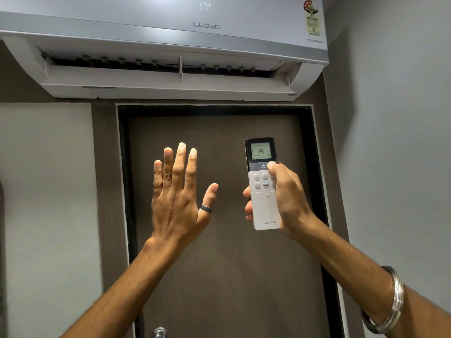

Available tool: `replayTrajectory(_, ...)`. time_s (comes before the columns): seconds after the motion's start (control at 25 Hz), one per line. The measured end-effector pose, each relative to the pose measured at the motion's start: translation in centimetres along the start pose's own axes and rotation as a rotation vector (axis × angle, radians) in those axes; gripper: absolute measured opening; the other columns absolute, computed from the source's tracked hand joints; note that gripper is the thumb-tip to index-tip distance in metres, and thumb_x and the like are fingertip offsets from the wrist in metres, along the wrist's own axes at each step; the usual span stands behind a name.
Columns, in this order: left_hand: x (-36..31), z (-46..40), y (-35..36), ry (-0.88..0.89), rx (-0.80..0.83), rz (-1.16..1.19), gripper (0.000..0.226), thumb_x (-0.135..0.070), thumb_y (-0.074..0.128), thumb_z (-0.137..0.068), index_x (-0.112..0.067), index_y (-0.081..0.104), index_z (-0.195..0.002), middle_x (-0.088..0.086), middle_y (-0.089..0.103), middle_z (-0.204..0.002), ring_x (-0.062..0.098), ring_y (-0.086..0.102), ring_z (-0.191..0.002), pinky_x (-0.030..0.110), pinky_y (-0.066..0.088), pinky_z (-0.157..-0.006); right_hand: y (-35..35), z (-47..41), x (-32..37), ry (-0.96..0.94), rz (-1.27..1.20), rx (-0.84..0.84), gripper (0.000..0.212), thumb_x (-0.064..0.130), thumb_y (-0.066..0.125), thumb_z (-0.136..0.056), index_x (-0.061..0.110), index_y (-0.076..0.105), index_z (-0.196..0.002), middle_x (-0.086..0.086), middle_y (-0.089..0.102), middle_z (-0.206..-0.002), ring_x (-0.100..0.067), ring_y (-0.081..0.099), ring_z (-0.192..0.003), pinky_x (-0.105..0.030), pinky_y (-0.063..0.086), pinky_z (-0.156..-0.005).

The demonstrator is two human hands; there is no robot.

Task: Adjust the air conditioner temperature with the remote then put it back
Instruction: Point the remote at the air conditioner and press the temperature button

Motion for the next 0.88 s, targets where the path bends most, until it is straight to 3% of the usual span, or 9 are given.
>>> replayTrajectory(0.24,0.1,0.2,-0.2,0.005,-0.001,-0.005,0.08,-0.058,0.037,-0.101,-0.009,0.024,-0.163,0.015,0.013,-0.173,0.034,0.002,-0.161,0.046,-0.003,-0.131,0.2,0.4,0.0,0.006,0.005,-0.008,0.04,0.033,0.031,-0.112,0.002,0.055,-0.114,-0.01,0.073,-0.068,-0.025,0.069,-0.049,-0.035,0.061,-0.047)
replayTrajectory(0.52,0.3,0.3,-0.4,-0.008,-0.009,-0.001,0.08,-0.058,0.038,-0.101,-0.01,0.024,-0.163,0.013,0.012,-0.173,0.032,0.0,-0.161,0.046,-0.004,-0.131,0.2,0.9,0.7,-0.043,0.082,-0.045,0.033,0.028,0.035,-0.112,0.012,0.058,-0.094,-0.019,0.073,-0.073,-0.029,0.067,-0.046,-0.036,0.059,-0.043)
replayTrajectory(0.88,0.2,0.4,-0.9,-0.007,-0.009,0.002,0.08,-0.058,0.038,-0.101,-0.01,0.023,-0.163,0.014,0.012,-0.173,0.033,0.001,-0.161,0.047,-0.003,-0.131,0.1,1.5,0.7,-0.007,0.037,-0.051,0.032,0.03,0.034,-0.112,0.01,0.057,-0.101,-0.015,0.072,-0.071,-0.026,0.067,-0.045,-0.036,0.06,-0.043)
Point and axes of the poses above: each hand's wrist, its own z-axis away from the middle knuckle, its own y-axis out of the palm, x = y × z, the point moved 9 cm from there along -z, towards the middle knuckle
